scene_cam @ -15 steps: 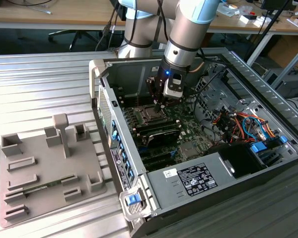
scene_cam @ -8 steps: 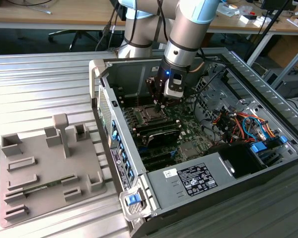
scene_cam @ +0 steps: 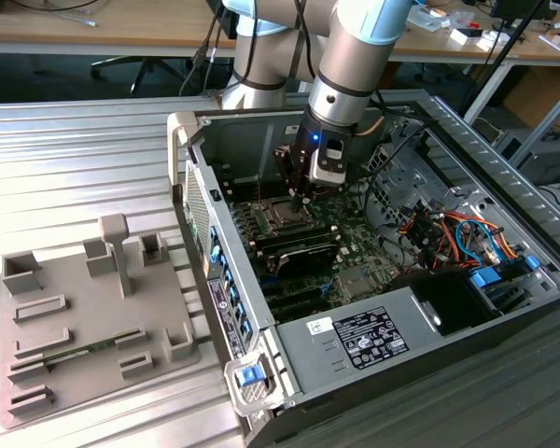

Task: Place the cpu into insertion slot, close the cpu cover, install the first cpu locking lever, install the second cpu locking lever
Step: 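Install the first cpu locking lever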

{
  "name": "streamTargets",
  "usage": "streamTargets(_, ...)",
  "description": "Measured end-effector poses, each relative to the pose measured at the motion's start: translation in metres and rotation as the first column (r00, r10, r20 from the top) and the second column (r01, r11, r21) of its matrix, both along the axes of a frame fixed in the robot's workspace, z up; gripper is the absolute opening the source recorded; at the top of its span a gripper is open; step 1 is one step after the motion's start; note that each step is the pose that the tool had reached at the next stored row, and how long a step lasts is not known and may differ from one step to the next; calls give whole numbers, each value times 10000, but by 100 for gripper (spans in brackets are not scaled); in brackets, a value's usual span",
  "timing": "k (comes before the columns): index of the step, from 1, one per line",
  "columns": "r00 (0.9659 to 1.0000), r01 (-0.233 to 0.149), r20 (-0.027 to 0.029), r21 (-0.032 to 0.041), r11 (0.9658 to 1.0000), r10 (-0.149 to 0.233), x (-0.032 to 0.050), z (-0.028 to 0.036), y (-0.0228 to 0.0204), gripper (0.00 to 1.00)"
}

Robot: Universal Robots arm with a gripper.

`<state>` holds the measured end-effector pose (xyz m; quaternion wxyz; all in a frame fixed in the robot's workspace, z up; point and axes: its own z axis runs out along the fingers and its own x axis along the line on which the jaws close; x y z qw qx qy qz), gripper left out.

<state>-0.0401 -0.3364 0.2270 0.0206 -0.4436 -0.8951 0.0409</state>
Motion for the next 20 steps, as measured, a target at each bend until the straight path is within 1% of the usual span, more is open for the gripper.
streamTargets(9,9998,-181,0,0,9998,181,0,0,0,11)
streamTargets(20,9988,-482,0,0,9988,482,0,0,0,11)
